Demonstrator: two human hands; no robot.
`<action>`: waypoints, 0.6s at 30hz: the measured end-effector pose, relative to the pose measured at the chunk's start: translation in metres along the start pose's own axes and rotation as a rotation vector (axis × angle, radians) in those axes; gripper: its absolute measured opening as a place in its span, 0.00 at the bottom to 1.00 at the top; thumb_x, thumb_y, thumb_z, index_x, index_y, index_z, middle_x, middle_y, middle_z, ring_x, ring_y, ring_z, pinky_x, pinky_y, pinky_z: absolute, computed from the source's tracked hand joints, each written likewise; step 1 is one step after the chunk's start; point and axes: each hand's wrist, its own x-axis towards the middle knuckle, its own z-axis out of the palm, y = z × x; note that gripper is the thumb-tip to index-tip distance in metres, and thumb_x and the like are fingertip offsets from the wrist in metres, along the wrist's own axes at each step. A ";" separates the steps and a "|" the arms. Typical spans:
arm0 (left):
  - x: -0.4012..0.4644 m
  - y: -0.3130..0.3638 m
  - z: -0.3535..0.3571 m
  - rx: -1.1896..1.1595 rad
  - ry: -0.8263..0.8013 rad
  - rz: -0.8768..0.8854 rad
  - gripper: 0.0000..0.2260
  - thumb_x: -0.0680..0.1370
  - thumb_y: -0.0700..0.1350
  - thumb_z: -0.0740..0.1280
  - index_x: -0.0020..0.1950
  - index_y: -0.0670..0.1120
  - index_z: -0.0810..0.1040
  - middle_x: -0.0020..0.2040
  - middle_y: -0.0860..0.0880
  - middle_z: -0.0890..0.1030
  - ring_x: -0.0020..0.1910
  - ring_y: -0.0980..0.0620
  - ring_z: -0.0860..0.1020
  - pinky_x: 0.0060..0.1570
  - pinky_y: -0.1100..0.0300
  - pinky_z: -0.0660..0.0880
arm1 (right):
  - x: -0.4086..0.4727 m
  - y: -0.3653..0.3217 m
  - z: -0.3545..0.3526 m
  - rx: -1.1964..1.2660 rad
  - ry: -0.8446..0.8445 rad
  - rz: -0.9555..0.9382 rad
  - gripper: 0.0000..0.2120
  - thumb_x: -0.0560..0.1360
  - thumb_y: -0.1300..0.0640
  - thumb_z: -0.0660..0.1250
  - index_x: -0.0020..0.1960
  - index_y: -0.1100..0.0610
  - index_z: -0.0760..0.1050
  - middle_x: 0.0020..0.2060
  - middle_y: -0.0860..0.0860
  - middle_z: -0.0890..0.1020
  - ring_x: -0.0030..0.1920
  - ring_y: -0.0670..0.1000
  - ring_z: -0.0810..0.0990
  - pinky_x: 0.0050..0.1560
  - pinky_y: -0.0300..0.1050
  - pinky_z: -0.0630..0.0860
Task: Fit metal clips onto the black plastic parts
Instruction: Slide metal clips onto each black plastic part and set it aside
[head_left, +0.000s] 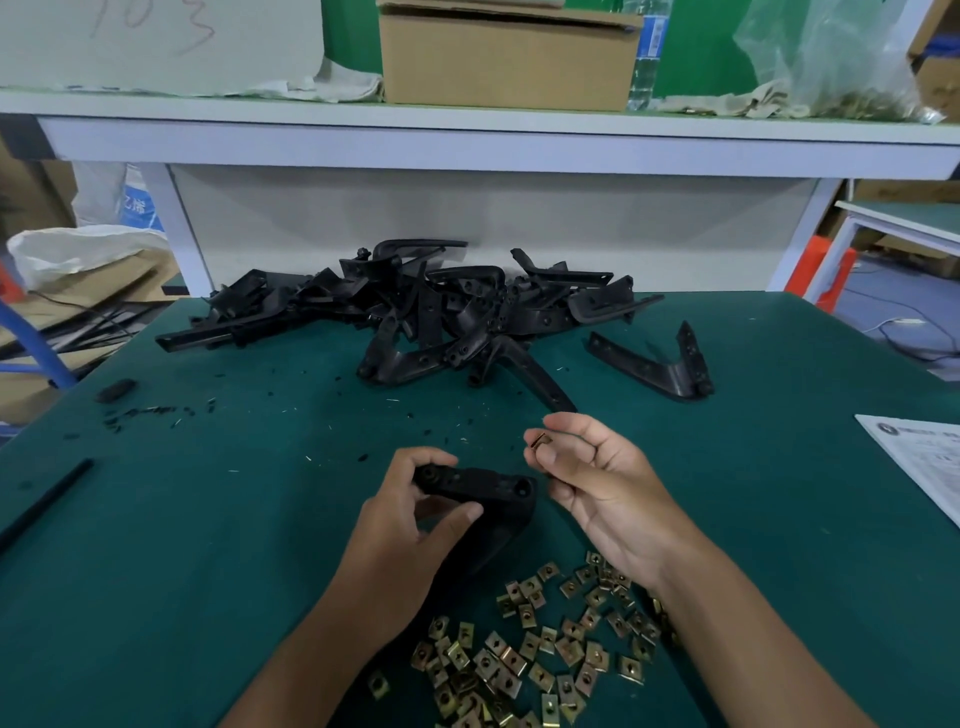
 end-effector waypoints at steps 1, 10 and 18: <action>0.000 0.000 0.000 -0.002 0.000 -0.001 0.18 0.77 0.46 0.73 0.53 0.69 0.71 0.49 0.60 0.84 0.50 0.60 0.83 0.48 0.56 0.81 | 0.000 0.000 0.000 0.000 -0.001 -0.001 0.19 0.66 0.63 0.76 0.56 0.58 0.79 0.52 0.56 0.87 0.48 0.49 0.86 0.36 0.35 0.76; -0.001 -0.001 0.000 0.013 -0.009 0.002 0.18 0.77 0.48 0.73 0.54 0.70 0.70 0.49 0.61 0.84 0.49 0.61 0.83 0.49 0.53 0.81 | -0.002 0.000 0.003 -0.018 0.003 -0.006 0.10 0.67 0.60 0.75 0.48 0.53 0.86 0.49 0.55 0.87 0.45 0.46 0.85 0.33 0.34 0.74; 0.000 -0.003 0.001 0.011 -0.006 0.005 0.18 0.77 0.49 0.73 0.55 0.70 0.70 0.49 0.60 0.84 0.45 0.56 0.84 0.46 0.50 0.82 | -0.003 0.001 0.004 -0.111 -0.003 -0.003 0.11 0.73 0.55 0.69 0.52 0.51 0.87 0.43 0.47 0.86 0.42 0.42 0.81 0.36 0.34 0.73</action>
